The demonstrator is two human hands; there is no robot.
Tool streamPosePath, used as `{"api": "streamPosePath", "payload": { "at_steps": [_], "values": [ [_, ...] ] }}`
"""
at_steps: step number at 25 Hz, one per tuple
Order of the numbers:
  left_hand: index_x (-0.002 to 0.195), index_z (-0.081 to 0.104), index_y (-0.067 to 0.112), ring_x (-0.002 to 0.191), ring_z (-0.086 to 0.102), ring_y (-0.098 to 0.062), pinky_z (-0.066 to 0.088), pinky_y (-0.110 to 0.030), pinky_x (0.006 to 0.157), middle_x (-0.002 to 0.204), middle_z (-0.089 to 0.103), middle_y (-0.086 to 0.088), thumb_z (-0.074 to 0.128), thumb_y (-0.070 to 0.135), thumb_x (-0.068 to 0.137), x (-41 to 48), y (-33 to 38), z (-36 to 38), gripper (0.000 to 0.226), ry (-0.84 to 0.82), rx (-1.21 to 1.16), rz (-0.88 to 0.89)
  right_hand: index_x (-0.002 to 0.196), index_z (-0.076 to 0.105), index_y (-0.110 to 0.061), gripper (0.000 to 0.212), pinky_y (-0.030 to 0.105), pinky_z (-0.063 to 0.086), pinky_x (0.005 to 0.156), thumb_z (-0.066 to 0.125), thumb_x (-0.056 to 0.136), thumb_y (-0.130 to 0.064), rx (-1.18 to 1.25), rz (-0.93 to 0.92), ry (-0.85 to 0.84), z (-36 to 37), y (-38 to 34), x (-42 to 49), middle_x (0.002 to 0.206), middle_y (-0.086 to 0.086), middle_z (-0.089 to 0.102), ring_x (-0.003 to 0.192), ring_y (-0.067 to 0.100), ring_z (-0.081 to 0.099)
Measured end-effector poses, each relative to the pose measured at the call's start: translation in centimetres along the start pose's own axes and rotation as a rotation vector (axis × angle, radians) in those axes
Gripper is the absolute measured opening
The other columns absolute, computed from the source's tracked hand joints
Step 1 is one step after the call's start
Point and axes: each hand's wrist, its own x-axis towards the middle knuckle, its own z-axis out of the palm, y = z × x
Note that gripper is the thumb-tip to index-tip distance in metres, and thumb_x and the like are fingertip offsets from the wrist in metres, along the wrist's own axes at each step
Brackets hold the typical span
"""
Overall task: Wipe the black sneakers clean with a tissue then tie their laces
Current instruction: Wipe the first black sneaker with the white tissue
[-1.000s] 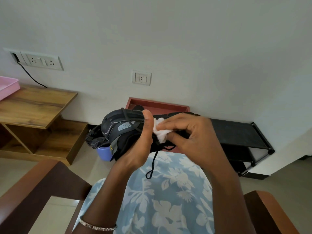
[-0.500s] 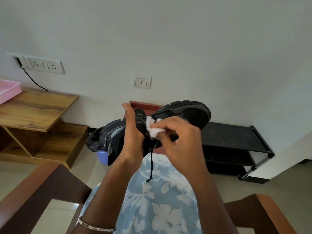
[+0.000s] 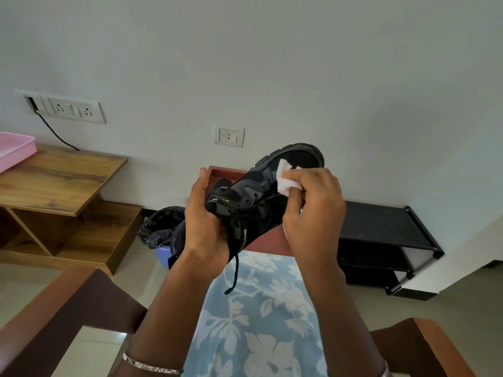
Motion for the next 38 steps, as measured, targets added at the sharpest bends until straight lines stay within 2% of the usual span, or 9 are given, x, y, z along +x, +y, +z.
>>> {"api": "streamPosePath", "payload": {
  "at_steps": [4,11,19,24,28,31,33,36,38],
  "values": [
    [0.123,0.067,0.005,0.112,0.068,-0.038,0.053,-0.049,0.098,0.12,0.07,-0.021,0.05,0.064,0.09,0.4,-0.1,0.0,0.07,0.08,-0.094,-0.057,0.099,0.071,-0.007,0.014,0.0,0.039,0.078,0.058,0.094,-0.007,0.168,0.109,-0.074,1.9,-0.3,-4.2,0.101,0.004,0.063,0.09,0.011,0.058],
    [0.128,0.064,0.001,0.119,0.063,-0.041,0.046,-0.05,0.107,0.127,0.065,-0.024,0.059,0.035,0.085,2.9,0.7,0.3,0.055,0.147,-0.32,-0.055,0.101,0.064,-0.019,0.008,0.016,0.052,0.073,0.065,0.096,-0.014,0.498,0.506,-0.144,3.8,-0.9,-7.3,0.098,-0.006,0.067,0.091,0.011,0.064],
    [0.125,0.064,0.0,0.119,0.062,-0.04,0.042,-0.05,0.111,0.123,0.068,-0.023,0.05,-0.005,0.074,3.9,-0.2,1.7,0.052,0.022,0.1,-0.155,0.102,0.069,-0.019,0.007,0.037,0.06,0.085,0.067,0.095,-0.02,0.644,0.757,0.046,4.4,-0.2,-4.5,0.097,-0.008,0.07,0.097,0.012,0.067],
    [0.096,0.069,0.003,0.076,0.065,-0.028,0.056,-0.04,0.074,0.086,0.067,-0.016,0.054,-0.008,0.076,3.7,-1.5,2.8,0.027,0.092,0.472,-0.144,0.103,0.07,-0.019,0.009,0.019,0.055,0.08,0.068,0.094,-0.02,0.59,0.683,0.047,3.7,1.0,-1.3,0.098,-0.006,0.071,0.093,0.007,0.066],
    [0.107,0.067,0.006,0.091,0.071,-0.03,0.058,-0.047,0.09,0.098,0.073,-0.016,0.065,-0.004,0.08,4.6,-1.3,2.7,0.029,0.122,0.632,-0.061,0.103,0.07,-0.018,0.01,0.015,0.054,0.08,0.07,0.093,-0.021,0.514,0.538,-0.07,2.9,1.9,1.0,0.103,-0.004,0.071,0.096,0.012,0.066],
    [0.115,0.067,0.013,0.095,0.074,-0.029,0.058,-0.047,0.091,0.101,0.077,-0.011,0.078,0.02,0.084,5.2,-1.2,2.4,0.034,0.165,0.557,0.014,0.103,0.072,-0.02,0.01,0.018,0.056,0.078,0.071,0.093,-0.02,0.548,0.458,-0.216,1.3,2.3,2.8,0.101,-0.006,0.072,0.092,0.006,0.068],
    [0.115,0.068,0.015,0.093,0.075,-0.027,0.058,-0.044,0.088,0.099,0.078,-0.008,0.08,0.033,0.082,5.6,-1.0,2.4,0.039,0.202,0.441,-0.006,0.102,0.071,-0.021,0.011,0.012,0.052,0.07,0.072,0.092,-0.017,0.513,0.415,-0.163,-0.4,2.3,3.3,0.096,-0.009,0.072,0.086,0.003,0.067],
    [0.113,0.069,0.012,0.09,0.075,-0.03,0.058,-0.046,0.084,0.096,0.078,-0.012,0.078,0.039,0.084,6.1,-0.5,3.0,0.041,0.236,0.204,-0.109,0.097,0.069,-0.027,0.018,0.019,0.052,0.067,0.074,0.086,-0.014,0.39,0.381,-0.055,-2.7,1.7,2.0,0.09,-0.01,0.069,0.081,0.01,0.065],
    [0.107,0.071,0.007,0.083,0.075,-0.032,0.059,-0.044,0.076,0.09,0.078,-0.015,0.072,0.035,0.089,6.0,-0.4,3.5,0.032,0.24,0.082,-0.135,0.088,0.07,-0.027,0.015,0.023,0.053,0.065,0.075,0.083,-0.015,0.328,0.315,-0.176,-3.2,1.2,0.3,0.085,-0.014,0.068,0.079,0.01,0.064]
  ]
}}
